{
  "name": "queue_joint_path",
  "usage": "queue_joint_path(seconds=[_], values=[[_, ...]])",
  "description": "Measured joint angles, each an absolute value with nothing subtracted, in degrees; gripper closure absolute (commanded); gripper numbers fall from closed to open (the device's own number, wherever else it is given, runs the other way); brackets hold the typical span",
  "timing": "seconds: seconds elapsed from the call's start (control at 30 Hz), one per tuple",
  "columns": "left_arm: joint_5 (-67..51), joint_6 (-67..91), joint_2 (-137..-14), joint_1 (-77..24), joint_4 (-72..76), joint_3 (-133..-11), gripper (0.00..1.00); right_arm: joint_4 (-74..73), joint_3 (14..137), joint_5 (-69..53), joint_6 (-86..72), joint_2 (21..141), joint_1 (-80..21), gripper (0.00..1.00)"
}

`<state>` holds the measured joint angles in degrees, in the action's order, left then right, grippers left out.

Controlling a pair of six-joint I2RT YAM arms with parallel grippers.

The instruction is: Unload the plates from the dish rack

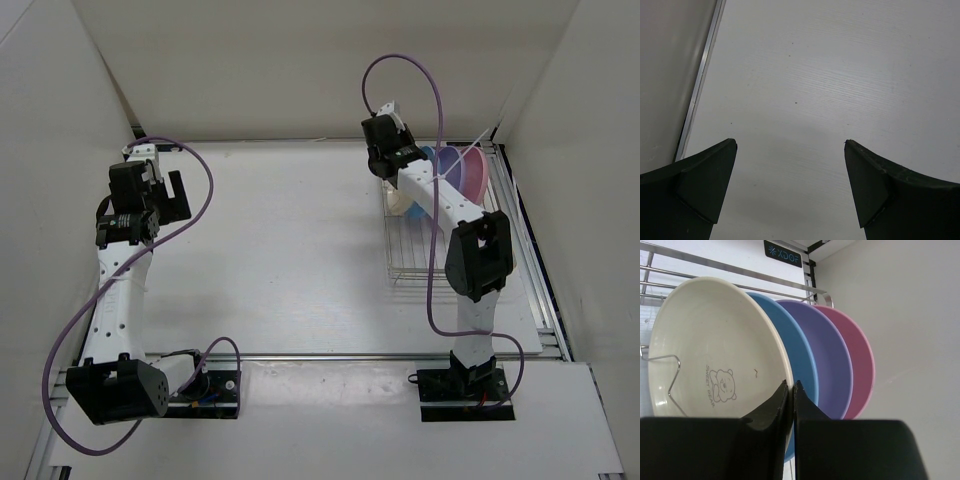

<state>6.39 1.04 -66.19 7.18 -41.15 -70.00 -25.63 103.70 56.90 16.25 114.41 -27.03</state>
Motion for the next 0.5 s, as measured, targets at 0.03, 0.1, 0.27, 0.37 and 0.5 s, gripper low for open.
queue_joint_path(seconds=[0.03,0.1,0.27,0.37,0.5], values=[[6.4,1.0,-66.2,7.2,-41.1,-70.0,0.0,-25.5,103.7,57.0,16.8,114.4,-27.0,1.0],[6.4,1.0,-66.2,7.2,-41.2,-70.0,0.0,-25.4,103.7,57.1,17.8,114.4,-27.0,1.0],[5.9,0.8,-66.2,7.2,-41.2,-70.0,0.0,-24.5,103.7,57.1,20.7,114.2,-27.0,1.0],[5.7,0.8,-66.2,7.2,-41.2,-70.0,0.0,-23.9,103.7,56.9,22.2,114.1,-27.0,1.0],[5.5,0.6,-66.2,7.2,-41.6,-70.0,0.0,-22.3,103.7,57.1,25.5,112.9,-27.0,1.0]])
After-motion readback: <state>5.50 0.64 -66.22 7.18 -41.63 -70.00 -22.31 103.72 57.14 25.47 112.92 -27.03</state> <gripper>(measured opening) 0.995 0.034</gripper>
